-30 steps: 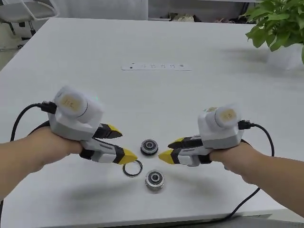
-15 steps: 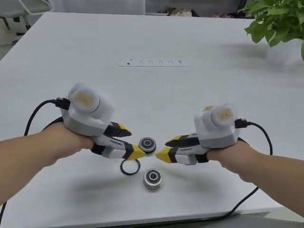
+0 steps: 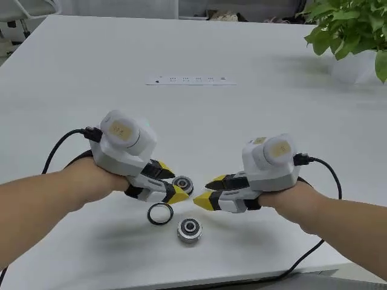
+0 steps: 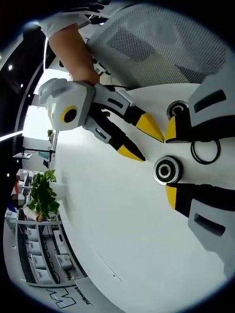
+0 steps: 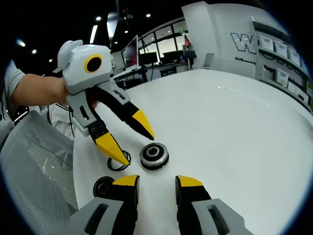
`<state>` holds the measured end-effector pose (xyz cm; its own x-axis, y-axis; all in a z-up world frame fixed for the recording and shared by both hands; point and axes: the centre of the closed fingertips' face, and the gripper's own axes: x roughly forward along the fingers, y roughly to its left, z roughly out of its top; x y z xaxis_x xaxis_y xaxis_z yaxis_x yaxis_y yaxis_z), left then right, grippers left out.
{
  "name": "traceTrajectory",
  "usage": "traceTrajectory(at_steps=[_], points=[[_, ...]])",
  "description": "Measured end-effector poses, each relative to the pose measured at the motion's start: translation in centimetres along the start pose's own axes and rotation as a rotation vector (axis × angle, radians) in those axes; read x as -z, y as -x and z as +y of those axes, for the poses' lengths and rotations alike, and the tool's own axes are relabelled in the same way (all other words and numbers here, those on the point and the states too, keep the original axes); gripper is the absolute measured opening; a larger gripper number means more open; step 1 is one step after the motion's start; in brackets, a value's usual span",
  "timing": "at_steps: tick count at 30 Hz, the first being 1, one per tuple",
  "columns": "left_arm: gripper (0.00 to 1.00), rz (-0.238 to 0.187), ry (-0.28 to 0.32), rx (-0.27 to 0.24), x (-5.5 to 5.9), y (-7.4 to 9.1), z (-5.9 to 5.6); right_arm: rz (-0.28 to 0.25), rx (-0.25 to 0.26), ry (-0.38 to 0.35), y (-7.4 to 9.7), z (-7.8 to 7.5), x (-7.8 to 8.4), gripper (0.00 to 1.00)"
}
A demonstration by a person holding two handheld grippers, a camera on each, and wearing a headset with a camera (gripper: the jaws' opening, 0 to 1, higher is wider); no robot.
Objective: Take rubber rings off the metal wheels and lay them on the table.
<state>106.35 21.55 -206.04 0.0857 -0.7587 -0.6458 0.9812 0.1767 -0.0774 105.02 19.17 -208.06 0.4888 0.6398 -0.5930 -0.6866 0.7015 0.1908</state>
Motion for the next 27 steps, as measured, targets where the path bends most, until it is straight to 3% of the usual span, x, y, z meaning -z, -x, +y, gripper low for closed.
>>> traceTrajectory(at_steps=[8, 14, 27], points=[[0.22, 0.018, -0.016, -0.003, 0.4, -0.8, 0.1, 0.004, -0.002, 0.001, -0.1, 0.0, 0.2, 0.27], [0.17, 0.005, -0.009, -0.030, 0.3, -1.0, 0.9, 0.000, -0.006, 0.000, -0.2, 0.1, 0.1, 0.27], [0.09, 0.013, -0.050, -0.081, 0.2, -1.0, 1.2, -0.027, -0.006, -0.009, -0.7, 0.2, -0.9, 0.27]])
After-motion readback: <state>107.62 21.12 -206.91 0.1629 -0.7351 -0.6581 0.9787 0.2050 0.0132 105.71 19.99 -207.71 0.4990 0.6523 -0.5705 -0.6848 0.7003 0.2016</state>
